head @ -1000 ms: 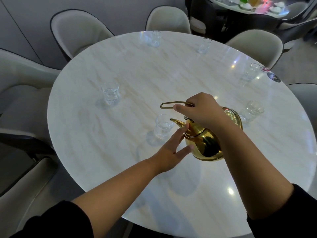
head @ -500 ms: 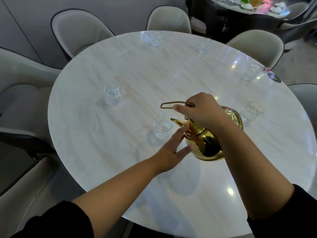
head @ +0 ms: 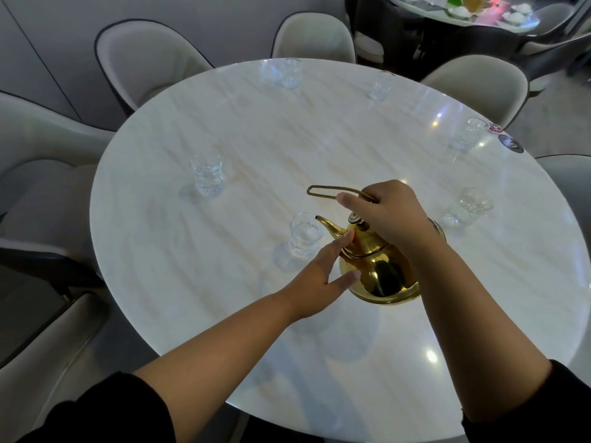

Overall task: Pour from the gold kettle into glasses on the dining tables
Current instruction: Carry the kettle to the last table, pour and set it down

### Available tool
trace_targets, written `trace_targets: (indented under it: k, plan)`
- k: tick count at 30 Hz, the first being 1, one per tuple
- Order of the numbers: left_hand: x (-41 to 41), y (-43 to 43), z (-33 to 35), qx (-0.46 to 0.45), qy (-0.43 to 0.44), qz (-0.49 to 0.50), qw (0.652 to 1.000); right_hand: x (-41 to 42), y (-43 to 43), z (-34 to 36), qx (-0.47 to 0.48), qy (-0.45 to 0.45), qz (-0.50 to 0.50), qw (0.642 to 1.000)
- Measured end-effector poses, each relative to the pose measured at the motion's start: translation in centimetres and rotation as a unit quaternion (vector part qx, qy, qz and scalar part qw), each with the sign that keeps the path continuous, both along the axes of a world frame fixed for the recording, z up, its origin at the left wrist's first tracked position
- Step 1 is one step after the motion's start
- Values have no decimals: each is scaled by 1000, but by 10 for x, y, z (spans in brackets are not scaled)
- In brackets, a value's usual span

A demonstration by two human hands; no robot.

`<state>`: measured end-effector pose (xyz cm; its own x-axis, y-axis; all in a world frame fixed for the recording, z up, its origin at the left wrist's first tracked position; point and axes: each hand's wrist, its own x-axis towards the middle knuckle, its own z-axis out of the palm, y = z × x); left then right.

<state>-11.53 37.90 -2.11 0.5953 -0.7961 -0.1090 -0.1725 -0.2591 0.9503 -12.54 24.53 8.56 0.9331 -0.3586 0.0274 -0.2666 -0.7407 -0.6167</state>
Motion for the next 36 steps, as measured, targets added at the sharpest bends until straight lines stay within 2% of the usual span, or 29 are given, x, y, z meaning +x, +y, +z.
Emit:
trace_targets:
  k: [8, 15, 20, 25, 36]
  plan:
    - [-5, -2, -4, 39, -52, -28, 998, -27, -12, -25, 123, -79, -85, 986]
    - [-8, -5, -6, 59, -75, -36, 995, -51, -22, -46, 264, -135, -149, 943]
    - [-24, -7, -5, 71, -100, -37, 992, -73, -22, -51, 288, -160, -152, 932]
    - [-43, -12, -2, 62, -109, -33, 992, -98, -33, -49, 339, -181, -184, 905]
    - [-72, -26, -11, 68, -143, -43, 986, -120, -55, -61, 344, -210, -197, 894]
